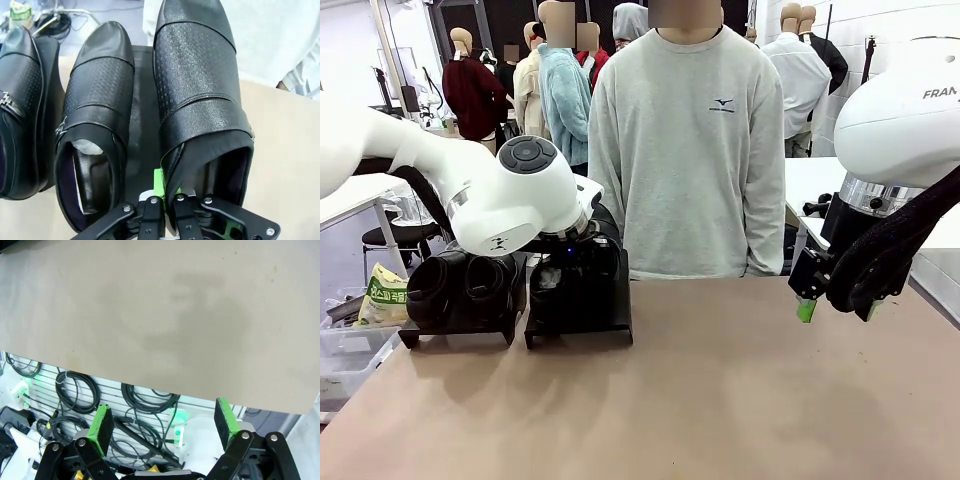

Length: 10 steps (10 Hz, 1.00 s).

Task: Organize the shoes by placing them on the stand.
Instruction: Place the Shoe from the middle of the table onto the Shoes Stand.

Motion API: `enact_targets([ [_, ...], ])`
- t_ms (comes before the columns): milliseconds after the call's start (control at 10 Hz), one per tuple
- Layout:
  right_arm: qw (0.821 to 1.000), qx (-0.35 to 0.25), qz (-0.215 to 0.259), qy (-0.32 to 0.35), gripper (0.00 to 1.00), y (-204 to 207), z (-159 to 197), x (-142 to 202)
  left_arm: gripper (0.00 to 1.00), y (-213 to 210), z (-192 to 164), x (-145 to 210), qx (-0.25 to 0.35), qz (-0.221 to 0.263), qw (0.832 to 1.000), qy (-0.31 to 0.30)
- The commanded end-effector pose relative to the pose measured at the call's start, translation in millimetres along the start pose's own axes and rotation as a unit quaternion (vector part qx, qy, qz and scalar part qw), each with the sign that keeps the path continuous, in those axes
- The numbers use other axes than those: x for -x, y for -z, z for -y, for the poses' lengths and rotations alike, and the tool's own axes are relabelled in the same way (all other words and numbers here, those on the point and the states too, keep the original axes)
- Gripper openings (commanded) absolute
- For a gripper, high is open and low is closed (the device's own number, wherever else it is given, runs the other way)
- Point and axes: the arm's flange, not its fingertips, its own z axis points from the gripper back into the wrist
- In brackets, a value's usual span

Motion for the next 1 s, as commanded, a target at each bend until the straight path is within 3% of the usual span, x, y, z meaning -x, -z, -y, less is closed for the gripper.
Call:
enact_targets([
  [0,1.000,-0.008,-0.001,-0.002,1.00,0.5,0.3,-0.2,0.00,11.9,8.3,0.5,0.015,0.014,1.000,-0.018],
  [900,1.000,-0.008,-0.001,-0.002,1.00,0.5,0.3,-0.2,0.00,29.5,10.5,7.2,0.016,-0.006,1.000,-0.014],
])
